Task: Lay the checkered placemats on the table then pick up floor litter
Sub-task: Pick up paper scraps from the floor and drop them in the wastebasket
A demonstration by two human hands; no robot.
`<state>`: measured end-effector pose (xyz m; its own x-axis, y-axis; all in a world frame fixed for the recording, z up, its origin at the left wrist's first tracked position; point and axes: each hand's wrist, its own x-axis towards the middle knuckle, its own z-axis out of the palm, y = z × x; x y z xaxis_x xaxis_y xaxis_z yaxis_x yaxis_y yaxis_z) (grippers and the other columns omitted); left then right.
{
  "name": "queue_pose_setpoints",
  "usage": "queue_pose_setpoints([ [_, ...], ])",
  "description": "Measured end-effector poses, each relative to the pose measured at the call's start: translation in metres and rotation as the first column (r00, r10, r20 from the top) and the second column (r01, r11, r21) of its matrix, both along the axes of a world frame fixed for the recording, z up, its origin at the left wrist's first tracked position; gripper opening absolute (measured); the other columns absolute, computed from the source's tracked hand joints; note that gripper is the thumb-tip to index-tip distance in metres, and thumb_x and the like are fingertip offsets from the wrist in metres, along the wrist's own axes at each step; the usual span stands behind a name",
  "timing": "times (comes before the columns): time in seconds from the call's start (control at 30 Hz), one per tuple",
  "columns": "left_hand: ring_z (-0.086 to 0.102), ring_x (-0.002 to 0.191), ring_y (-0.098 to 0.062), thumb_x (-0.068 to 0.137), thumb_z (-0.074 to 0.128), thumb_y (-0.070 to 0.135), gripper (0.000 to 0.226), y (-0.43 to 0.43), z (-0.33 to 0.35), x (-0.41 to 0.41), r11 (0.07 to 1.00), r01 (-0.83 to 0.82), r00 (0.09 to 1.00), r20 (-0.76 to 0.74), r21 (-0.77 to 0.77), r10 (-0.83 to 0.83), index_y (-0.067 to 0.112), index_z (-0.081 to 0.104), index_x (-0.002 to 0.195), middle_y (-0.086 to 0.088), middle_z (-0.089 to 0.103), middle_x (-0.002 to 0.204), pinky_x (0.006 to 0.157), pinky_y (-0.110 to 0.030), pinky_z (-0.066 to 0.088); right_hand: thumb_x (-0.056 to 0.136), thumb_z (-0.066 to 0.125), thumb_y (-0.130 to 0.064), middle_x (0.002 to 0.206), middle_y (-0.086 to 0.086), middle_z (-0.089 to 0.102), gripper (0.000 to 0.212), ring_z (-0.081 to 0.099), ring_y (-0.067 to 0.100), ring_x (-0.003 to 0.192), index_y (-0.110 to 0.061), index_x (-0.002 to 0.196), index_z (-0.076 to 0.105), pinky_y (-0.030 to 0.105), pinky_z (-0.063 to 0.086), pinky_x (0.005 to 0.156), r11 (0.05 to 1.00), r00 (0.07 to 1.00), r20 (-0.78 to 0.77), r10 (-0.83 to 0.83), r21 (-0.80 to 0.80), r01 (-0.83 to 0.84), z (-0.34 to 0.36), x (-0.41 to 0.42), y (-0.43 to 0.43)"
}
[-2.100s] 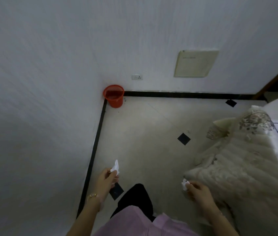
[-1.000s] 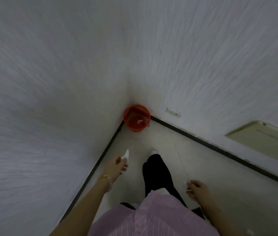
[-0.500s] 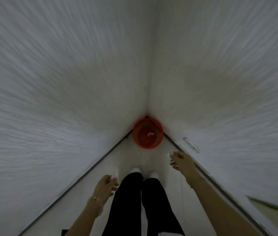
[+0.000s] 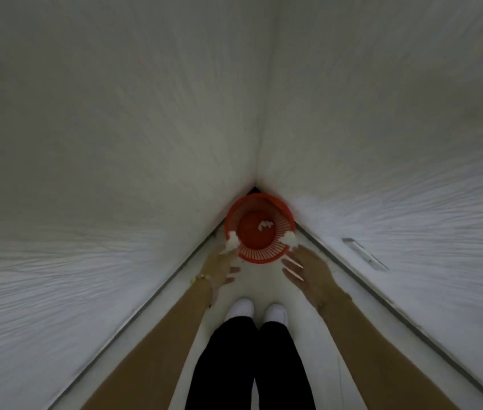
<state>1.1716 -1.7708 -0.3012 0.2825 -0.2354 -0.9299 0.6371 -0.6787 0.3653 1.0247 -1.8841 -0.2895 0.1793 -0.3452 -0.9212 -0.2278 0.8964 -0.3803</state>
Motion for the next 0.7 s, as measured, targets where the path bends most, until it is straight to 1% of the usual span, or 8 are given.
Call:
queue_pose_setpoints([
  [0.07, 0.056, 0.084, -0.018, 0.093, 0.052, 0.03, 0.044, -0.004, 0.0, 0.005, 1.0, 0.011, 1.0, 0.017, -0.013, -0.011, 0.02, 0.041, 0.134, -0.004, 0.055, 0.111, 0.071, -0.027, 0.046, 0.11, 0.051, -0.011, 0.1, 0.004, 0.069, 0.015, 0.065, 0.024, 0.095, -0.014, 0.105, 0.065, 0.04, 0.054, 0.096, 1.0, 1.0, -0.023, 0.009, -0.001, -0.009, -0.002, -0.006, 0.002],
  [0.1, 0.056, 0.085, -0.019, 0.093, 0.053, 0.028, 0.044, -0.002, 0.001, 0.006, 1.0, 0.01, 1.0, 0.024, -0.008, -0.01, 0.019, 0.04, 0.134, -0.006, 0.055, 0.112, 0.071, -0.027, 0.046, 0.11, 0.05, -0.01, 0.099, 0.005, 0.069, 0.013, 0.066, 0.025, 0.094, -0.011, 0.112, 0.063, 0.038, 0.055, 0.092, 1.0, 0.999, -0.041, 0.024, -0.007, -0.024, -0.002, -0.011, 0.003],
  [0.13, 0.056, 0.085, -0.02, 0.092, 0.053, 0.025, 0.043, 0.002, 0.002, 0.006, 1.0, 0.017, 0.999, 0.039, -0.002, -0.017, 0.018, 0.041, 0.133, -0.007, 0.057, 0.11, 0.072, -0.028, 0.046, 0.11, 0.049, -0.008, 0.098, 0.007, 0.069, 0.014, 0.066, 0.025, 0.091, -0.008, 0.117, 0.061, 0.034, 0.055, 0.087, 0.999, 0.997, -0.06, 0.042, -0.017, -0.044, -0.002, -0.018, 0.005],
  [0.2, 0.057, 0.081, -0.02, 0.092, 0.053, 0.02, 0.033, 0.012, 0.004, 0.005, 0.998, 0.065, 0.995, 0.068, 0.018, -0.066, 0.014, 0.046, 0.124, -0.007, 0.06, 0.101, 0.072, -0.03, 0.046, 0.109, 0.047, -0.004, 0.095, 0.009, 0.07, 0.017, 0.066, 0.023, 0.085, -0.004, 0.119, 0.061, 0.03, 0.053, 0.081, 0.995, 0.989, -0.114, 0.089, -0.043, -0.094, -0.002, -0.034, 0.008],
  [0.3, 0.058, 0.075, -0.018, 0.094, 0.049, 0.017, 0.017, 0.031, 0.013, 0.003, 0.984, 0.172, 0.978, 0.117, 0.039, -0.175, 0.009, 0.053, 0.108, -0.009, 0.062, 0.094, 0.07, -0.029, 0.045, 0.109, 0.048, -0.002, 0.09, 0.01, 0.069, 0.017, 0.065, 0.021, 0.081, -0.002, 0.112, 0.065, 0.027, 0.051, 0.075, 0.984, 0.963, -0.218, 0.159, -0.05, -0.173, 0.01, -0.063, 0.017],
  [0.47, 0.059, 0.074, -0.019, 0.093, 0.05, 0.013, 0.01, 0.058, 0.07, -0.008, 0.955, 0.294, 0.931, 0.219, 0.031, -0.293, 0.007, 0.058, 0.09, -0.008, 0.064, 0.082, 0.068, -0.028, 0.046, 0.108, 0.05, -0.003, 0.08, 0.012, 0.065, 0.023, 0.062, 0.021, 0.074, -0.005, 0.092, 0.066, 0.025, 0.05, 0.069, 0.969, 0.917, -0.346, 0.196, -0.076, -0.236, 0.064, -0.123, 0.046],
  [0.57, 0.058, 0.071, -0.017, 0.092, 0.051, 0.012, 0.012, 0.07, 0.112, -0.015, 0.923, 0.385, 0.894, 0.247, 0.003, -0.374, 0.01, 0.058, 0.082, -0.006, 0.063, 0.078, 0.066, -0.028, 0.045, 0.107, 0.049, -0.001, 0.075, 0.012, 0.063, 0.028, 0.059, 0.022, 0.069, -0.006, 0.084, 0.065, 0.027, 0.047, 0.065, 0.966, 0.905, -0.385, 0.179, -0.104, -0.236, 0.105, -0.153, 0.073],
  [0.7, 0.06, 0.075, -0.021, 0.093, 0.05, 0.013, 0.013, 0.086, 0.155, -0.025, 0.857, 0.515, 0.831, 0.25, -0.01, -0.496, 0.01, 0.058, 0.083, -0.007, 0.064, 0.081, 0.065, -0.027, 0.046, 0.108, 0.05, -0.001, 0.074, 0.013, 0.063, 0.029, 0.059, 0.023, 0.067, -0.007, 0.084, 0.065, 0.029, 0.047, 0.064, 0.979, 0.919, -0.385, 0.089, -0.137, -0.152, 0.151, -0.187, 0.111],
])
